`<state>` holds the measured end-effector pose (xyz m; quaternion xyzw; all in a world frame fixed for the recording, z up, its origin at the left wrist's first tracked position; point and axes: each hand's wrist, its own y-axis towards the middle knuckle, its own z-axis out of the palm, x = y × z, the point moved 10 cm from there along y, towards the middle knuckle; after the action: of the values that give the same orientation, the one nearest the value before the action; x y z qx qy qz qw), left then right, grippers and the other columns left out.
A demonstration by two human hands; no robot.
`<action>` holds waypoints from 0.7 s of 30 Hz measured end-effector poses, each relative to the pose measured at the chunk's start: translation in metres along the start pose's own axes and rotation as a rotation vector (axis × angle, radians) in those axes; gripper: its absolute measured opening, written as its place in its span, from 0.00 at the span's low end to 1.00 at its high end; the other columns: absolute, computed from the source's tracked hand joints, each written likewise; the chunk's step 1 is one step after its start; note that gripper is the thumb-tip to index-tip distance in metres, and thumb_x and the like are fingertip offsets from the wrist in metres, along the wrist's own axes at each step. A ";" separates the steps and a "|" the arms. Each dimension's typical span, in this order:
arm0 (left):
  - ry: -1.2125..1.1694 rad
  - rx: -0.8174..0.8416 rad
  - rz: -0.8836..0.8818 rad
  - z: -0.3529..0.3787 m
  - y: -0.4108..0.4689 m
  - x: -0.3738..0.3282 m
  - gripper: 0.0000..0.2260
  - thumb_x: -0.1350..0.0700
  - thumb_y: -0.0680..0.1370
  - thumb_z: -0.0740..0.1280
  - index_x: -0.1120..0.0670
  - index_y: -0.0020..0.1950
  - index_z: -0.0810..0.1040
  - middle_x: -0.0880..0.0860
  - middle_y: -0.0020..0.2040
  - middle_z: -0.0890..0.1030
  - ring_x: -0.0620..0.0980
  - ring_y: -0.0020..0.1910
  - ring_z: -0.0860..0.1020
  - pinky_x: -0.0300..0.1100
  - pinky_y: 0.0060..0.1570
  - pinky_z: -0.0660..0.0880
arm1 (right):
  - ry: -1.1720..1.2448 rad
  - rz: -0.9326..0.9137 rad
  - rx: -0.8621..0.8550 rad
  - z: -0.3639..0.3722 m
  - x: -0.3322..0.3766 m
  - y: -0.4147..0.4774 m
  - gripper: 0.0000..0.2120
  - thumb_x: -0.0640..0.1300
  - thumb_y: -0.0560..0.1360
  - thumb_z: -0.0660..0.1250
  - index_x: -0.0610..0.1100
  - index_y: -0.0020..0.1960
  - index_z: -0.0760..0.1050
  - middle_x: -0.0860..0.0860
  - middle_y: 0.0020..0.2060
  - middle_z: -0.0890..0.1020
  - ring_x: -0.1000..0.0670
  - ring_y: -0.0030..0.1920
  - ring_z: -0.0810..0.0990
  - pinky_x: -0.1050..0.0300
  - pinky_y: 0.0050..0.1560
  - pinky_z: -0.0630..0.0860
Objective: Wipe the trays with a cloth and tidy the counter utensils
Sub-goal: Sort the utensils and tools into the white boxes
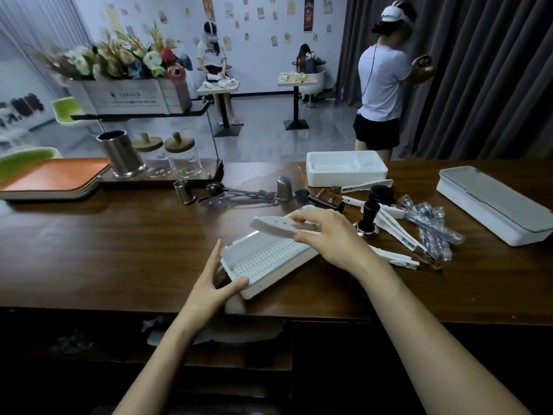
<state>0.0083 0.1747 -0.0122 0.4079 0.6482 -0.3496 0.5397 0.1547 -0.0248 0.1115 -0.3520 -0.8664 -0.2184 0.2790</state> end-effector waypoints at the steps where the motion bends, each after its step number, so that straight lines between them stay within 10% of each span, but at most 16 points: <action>1: -0.003 0.013 -0.003 -0.001 0.001 0.002 0.50 0.48 0.68 0.82 0.35 0.81 0.55 0.35 0.73 0.70 0.29 0.68 0.71 0.31 0.66 0.70 | 0.008 -0.033 0.005 0.004 0.010 0.007 0.19 0.52 0.76 0.71 0.58 0.67 0.76 0.61 0.59 0.78 0.53 0.63 0.71 0.52 0.65 0.67; 4: -0.008 0.032 -0.005 -0.002 0.001 0.001 0.51 0.43 0.65 0.83 0.33 0.80 0.56 0.36 0.73 0.71 0.34 0.71 0.70 0.42 0.73 0.67 | 0.045 -0.079 0.043 0.020 0.031 0.025 0.20 0.49 0.76 0.71 0.55 0.67 0.77 0.60 0.61 0.79 0.56 0.64 0.72 0.59 0.61 0.67; 21: -0.062 0.063 -0.004 -0.004 0.005 0.010 0.48 0.52 0.70 0.81 0.37 0.81 0.55 0.41 0.74 0.70 0.36 0.71 0.71 0.29 0.63 0.71 | -0.280 0.077 0.470 0.104 -0.029 0.055 0.20 0.43 0.75 0.72 0.56 0.64 0.79 0.54 0.62 0.80 0.49 0.61 0.77 0.54 0.59 0.75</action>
<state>0.0106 0.1820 -0.0216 0.4124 0.6208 -0.3833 0.5456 0.1778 0.0573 0.0252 -0.3373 -0.9093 0.0500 0.2387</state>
